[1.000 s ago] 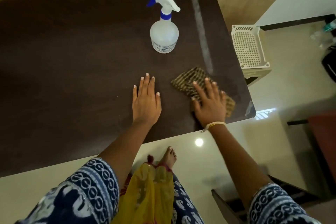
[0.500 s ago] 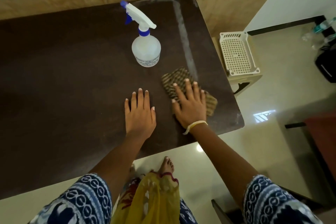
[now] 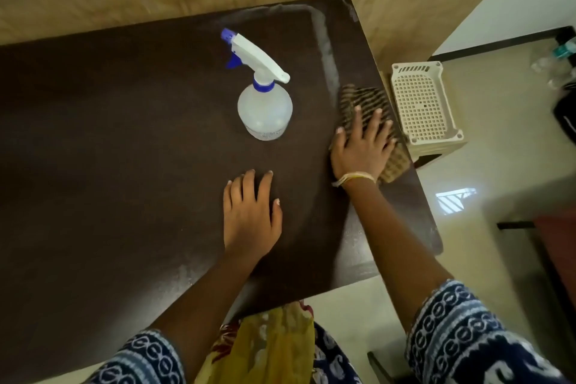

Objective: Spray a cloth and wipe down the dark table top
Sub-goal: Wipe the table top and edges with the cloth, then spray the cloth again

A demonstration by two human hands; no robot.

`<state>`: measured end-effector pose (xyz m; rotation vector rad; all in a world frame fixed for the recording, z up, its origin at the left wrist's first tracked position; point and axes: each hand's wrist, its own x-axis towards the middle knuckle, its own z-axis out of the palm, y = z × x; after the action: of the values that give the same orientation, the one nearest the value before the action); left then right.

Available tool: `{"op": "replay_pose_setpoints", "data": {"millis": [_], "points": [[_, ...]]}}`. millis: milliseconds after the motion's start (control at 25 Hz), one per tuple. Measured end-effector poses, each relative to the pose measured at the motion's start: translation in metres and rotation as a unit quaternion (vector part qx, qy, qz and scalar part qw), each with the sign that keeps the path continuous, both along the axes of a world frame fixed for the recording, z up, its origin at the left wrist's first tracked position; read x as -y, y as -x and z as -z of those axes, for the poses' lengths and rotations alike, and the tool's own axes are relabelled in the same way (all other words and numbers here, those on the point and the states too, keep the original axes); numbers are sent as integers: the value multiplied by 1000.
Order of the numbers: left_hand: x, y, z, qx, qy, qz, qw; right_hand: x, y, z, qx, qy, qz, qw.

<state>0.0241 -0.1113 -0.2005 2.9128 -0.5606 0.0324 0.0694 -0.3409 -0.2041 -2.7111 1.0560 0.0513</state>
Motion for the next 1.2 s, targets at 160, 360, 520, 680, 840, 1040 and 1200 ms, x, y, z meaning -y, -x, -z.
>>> {"op": "replay_pose_setpoints", "data": {"millis": [160,360,520,680,840,1040,1200], "points": [[7,-20,-6,-29,74,-64,995,-38,-8,3,-1,2,-148,989],[33,-85,-42,-40,341,-166,924,-11,-23,2,24,30,-181,983],[64,-123,-76,8,422,-136,896,-13,-23,1,14,35,-186,982],[83,-133,-91,-35,494,-190,848,-12,-28,-4,69,17,-159,985],[84,-136,-97,-76,534,-268,798,0,-47,-51,188,-211,69,957],[79,-135,-115,-139,531,-239,801,40,-59,-87,258,-682,297,617],[68,-127,-128,-238,470,-157,835,42,-58,-106,240,-805,258,476]]}}
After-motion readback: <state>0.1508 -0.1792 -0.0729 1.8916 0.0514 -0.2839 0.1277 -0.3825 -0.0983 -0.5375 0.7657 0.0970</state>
